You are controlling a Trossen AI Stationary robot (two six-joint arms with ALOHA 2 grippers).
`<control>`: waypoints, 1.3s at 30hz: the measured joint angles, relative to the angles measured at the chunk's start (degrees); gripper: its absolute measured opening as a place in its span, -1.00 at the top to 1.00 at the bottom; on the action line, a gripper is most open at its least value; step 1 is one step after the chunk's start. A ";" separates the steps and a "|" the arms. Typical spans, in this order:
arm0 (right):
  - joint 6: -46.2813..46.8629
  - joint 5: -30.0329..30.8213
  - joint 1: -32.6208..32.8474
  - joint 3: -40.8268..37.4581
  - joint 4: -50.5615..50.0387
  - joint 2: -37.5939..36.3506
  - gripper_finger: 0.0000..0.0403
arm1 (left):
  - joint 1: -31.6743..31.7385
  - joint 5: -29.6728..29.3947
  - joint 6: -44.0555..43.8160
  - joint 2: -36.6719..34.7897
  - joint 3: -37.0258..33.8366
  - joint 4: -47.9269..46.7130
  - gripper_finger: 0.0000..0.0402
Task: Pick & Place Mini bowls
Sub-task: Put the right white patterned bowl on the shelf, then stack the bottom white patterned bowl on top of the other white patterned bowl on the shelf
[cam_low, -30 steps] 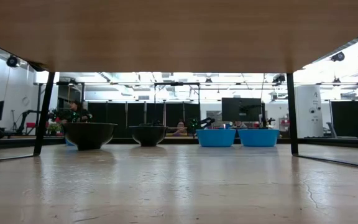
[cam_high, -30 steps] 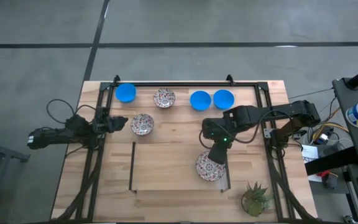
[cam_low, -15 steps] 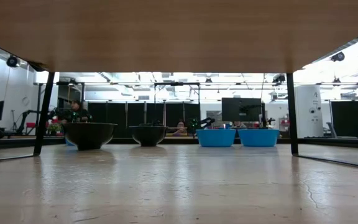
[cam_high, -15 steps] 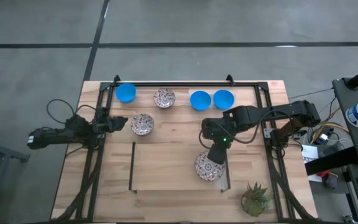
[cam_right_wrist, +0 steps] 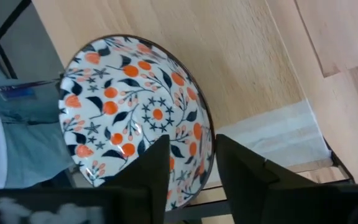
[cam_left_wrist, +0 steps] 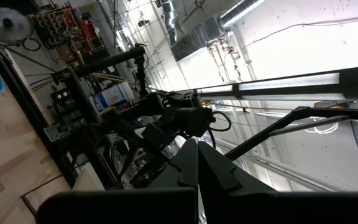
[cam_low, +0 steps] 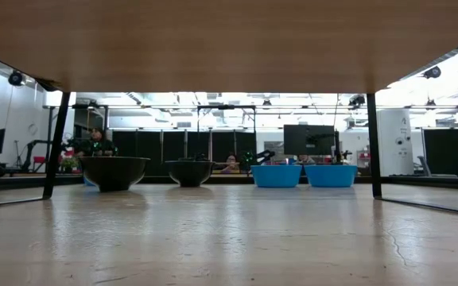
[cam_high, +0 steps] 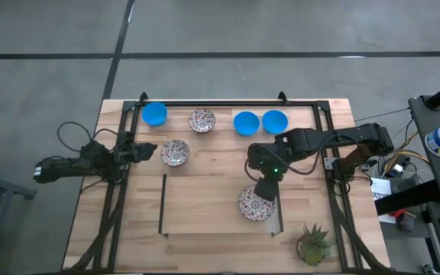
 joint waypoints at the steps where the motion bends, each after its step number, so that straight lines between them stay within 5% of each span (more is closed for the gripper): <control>1: 0.00 0.00 0.00 0.37 -0.02 0.00 0.34 | 0.00 0.00 0.00 -0.01 -0.01 0.00 0.99; 24: -2.48 0.62 -2.24 7.79 -3.61 -0.13 0.25 | 0.00 -3.15 -5.13 0.29 -0.02 -0.50 0.96; 39: -5.73 1.92 -6.34 10.34 -2.86 -0.13 0.25 | 0.04 -4.27 -7.66 5.01 1.78 -1.87 0.28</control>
